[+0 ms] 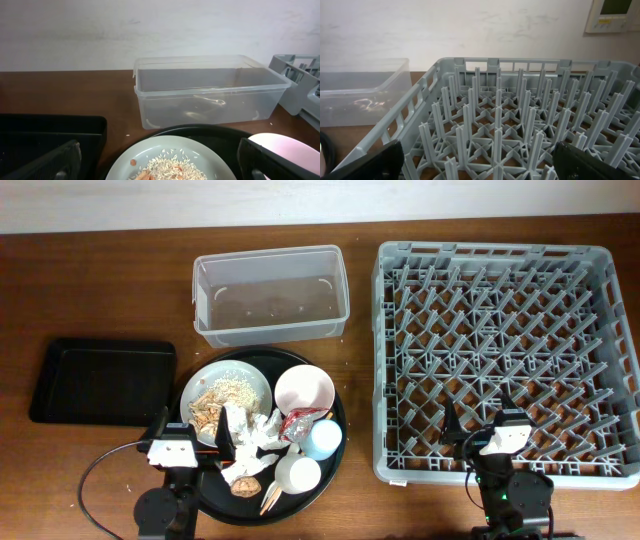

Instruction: Sort waste into correct bins and load items into the dishwasher rack

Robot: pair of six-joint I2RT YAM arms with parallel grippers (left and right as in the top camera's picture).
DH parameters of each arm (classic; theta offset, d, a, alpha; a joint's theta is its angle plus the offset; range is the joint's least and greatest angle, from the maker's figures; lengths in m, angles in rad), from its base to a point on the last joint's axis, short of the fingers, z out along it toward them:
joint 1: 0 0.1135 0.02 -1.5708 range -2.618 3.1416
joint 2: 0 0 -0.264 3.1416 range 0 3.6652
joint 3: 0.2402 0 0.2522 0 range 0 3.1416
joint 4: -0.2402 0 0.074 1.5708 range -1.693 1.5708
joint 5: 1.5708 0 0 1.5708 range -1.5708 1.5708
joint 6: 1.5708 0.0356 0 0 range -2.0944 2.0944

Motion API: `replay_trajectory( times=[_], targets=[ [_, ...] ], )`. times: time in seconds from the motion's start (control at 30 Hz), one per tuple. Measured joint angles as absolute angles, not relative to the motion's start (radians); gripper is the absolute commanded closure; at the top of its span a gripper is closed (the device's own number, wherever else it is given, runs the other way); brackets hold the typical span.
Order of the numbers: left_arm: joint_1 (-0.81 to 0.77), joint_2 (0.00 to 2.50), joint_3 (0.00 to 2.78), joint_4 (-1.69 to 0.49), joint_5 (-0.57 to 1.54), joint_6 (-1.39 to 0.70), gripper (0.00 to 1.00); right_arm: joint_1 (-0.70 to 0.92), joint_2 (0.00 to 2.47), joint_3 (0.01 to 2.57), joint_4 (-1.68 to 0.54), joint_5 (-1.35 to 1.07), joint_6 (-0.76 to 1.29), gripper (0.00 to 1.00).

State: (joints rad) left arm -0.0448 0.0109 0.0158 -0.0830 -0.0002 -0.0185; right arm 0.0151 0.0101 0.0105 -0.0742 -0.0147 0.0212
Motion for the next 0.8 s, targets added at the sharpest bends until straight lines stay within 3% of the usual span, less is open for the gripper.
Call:
replay_trajectory(
  times=[0.47,0.6,0.8],
  targets=[
    [-0.045,0.011,0.016,-0.081,0.000,-0.023,0.01,0.015,0.010,0.010,-0.015,-0.096,0.026,0.02],
    [-0.045,0.011,0.025,-0.112,0.031,-0.028,0.01,0.015,0.012,0.038,-0.118,-0.133,0.068,0.02],
    [-0.045,0.059,0.178,-0.363,0.072,-0.053,0.01,0.015,0.109,0.261,-0.345,-0.186,0.086,0.02]
  ],
)
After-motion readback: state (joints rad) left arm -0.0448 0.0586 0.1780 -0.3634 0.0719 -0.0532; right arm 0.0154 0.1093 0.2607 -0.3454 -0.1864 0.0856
